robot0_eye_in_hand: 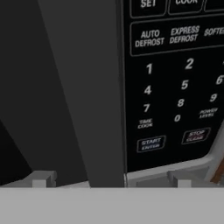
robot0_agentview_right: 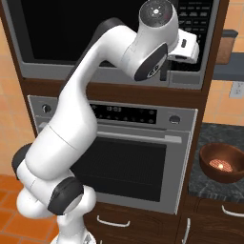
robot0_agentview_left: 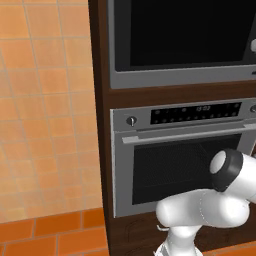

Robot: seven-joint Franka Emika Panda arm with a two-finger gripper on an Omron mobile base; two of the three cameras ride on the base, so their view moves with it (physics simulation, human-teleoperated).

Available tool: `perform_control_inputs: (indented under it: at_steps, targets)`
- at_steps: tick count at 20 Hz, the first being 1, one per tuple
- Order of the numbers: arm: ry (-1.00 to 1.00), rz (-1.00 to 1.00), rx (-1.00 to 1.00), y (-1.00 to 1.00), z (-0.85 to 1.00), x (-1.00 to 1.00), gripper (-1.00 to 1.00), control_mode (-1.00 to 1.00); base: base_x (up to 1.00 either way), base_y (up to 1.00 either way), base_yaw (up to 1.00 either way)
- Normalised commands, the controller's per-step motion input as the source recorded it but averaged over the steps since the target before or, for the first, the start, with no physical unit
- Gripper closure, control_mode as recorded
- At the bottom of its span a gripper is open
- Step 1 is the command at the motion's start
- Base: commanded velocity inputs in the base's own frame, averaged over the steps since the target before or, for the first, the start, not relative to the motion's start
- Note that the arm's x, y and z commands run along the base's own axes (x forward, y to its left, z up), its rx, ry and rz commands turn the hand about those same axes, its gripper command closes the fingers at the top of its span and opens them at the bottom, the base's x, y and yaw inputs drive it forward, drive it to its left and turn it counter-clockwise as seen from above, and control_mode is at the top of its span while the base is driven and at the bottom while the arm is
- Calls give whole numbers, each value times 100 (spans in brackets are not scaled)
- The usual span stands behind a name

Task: Open the microwave, place the bowl with waffle inside the microwave, then close the microwave door and turn it on.

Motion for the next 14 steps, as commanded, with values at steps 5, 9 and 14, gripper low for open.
perform_control_inputs:
  at_steps: [5, 9, 14]
  targets:
    - [-14, -1, 0, 11, -29, 24, -100, -100, 0, 0, 0]
    - [-14, -2, 0, 13, -38, 25, -100, -100, 0, 0, 0]
    - [0, 0, -1, 2, -5, 7, -100, -100, 0, 0, 0]
